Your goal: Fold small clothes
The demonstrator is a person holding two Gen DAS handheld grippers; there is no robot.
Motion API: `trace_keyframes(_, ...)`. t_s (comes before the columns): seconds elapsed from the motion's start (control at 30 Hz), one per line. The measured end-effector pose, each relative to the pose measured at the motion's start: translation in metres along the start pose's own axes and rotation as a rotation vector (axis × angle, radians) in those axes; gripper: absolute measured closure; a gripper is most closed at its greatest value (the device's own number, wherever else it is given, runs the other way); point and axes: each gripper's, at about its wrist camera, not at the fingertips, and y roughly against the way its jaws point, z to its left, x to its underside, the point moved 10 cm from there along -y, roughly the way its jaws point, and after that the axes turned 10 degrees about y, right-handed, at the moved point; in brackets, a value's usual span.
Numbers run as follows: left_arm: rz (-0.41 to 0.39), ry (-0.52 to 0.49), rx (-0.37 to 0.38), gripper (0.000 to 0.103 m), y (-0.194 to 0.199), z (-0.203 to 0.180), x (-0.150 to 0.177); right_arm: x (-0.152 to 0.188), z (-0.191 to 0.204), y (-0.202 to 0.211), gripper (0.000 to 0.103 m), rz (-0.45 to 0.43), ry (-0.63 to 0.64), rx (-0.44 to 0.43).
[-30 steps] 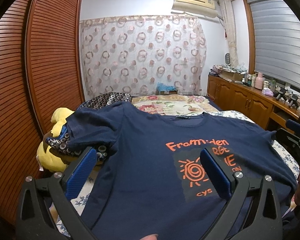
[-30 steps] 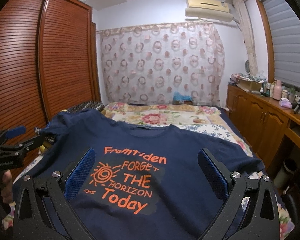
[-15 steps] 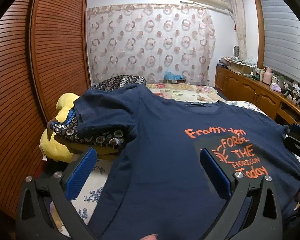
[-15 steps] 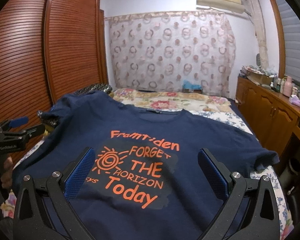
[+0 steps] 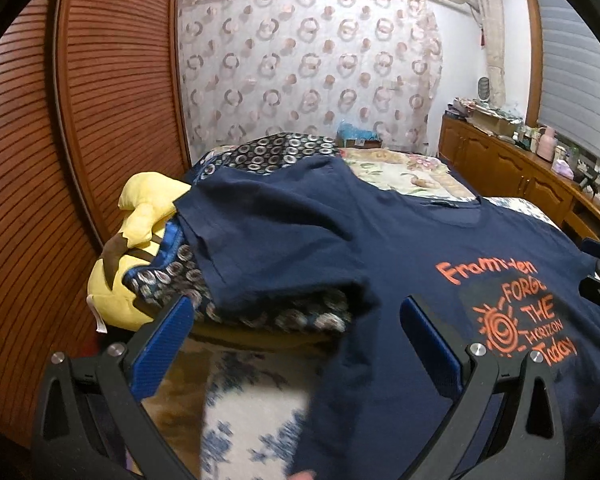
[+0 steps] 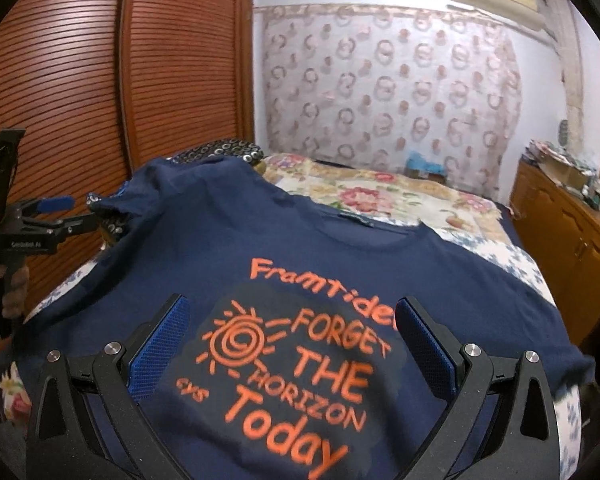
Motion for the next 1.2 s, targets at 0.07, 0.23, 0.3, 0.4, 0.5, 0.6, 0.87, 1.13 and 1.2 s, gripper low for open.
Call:
trace_keyframes(0.07, 0.006, -0.01, -0.012, 0.001, -0.007, 0.007, -0.007, -0.005, -0.001, -0.008, 0.0, 0.004, 0.011, -0.019)
trace_keyframes(0.23, 0.03, 0.028, 0.012, 0.009, -0.016, 0.023, -0.024, -0.013, -0.007, -0.025, 0.0, 0.013, 0.021, -0.052)
trace_keyframes(0.3, 0.036, 0.046, 0.025, 0.011, -0.02, 0.029, -0.032, -0.013, -0.009, -0.031, 0.0, 0.022, 0.014, -0.066)
trace_keyframes(0.4, 0.066, 0.051, 0.004, 0.026, -0.031, 0.037, -0.042, -0.016, -0.012, -0.045, 0.0, 0.042, 0.015, -0.083)
trace_keyframes(0.5, 0.119, 0.077, -0.002, 0.039, -0.05, 0.047, -0.045, -0.019, -0.016, -0.061, 0.0, 0.067, 0.004, -0.103)
trace_keyframes(0.6, 0.173, 0.108, -0.006, 0.047, -0.065, 0.055, -0.043, -0.022, -0.021, -0.074, 0.0, 0.088, -0.008, -0.121)
trace_keyframes(0.87, 0.277, 0.173, -0.034, 0.048, -0.093, 0.07, -0.032, -0.029, -0.027, -0.102, 0.0, 0.143, -0.021, -0.184)
trace_keyframes(1.13, 0.315, 0.188, -0.022, 0.053, -0.104, 0.073, -0.029, -0.024, -0.026, -0.122, 0.0, 0.192, -0.023, -0.235)
trace_keyframes(1.2, 0.315, 0.185, -0.015, 0.078, -0.105, 0.072, -0.032, -0.022, -0.026, -0.125, 0.0, 0.2, -0.025, -0.239)
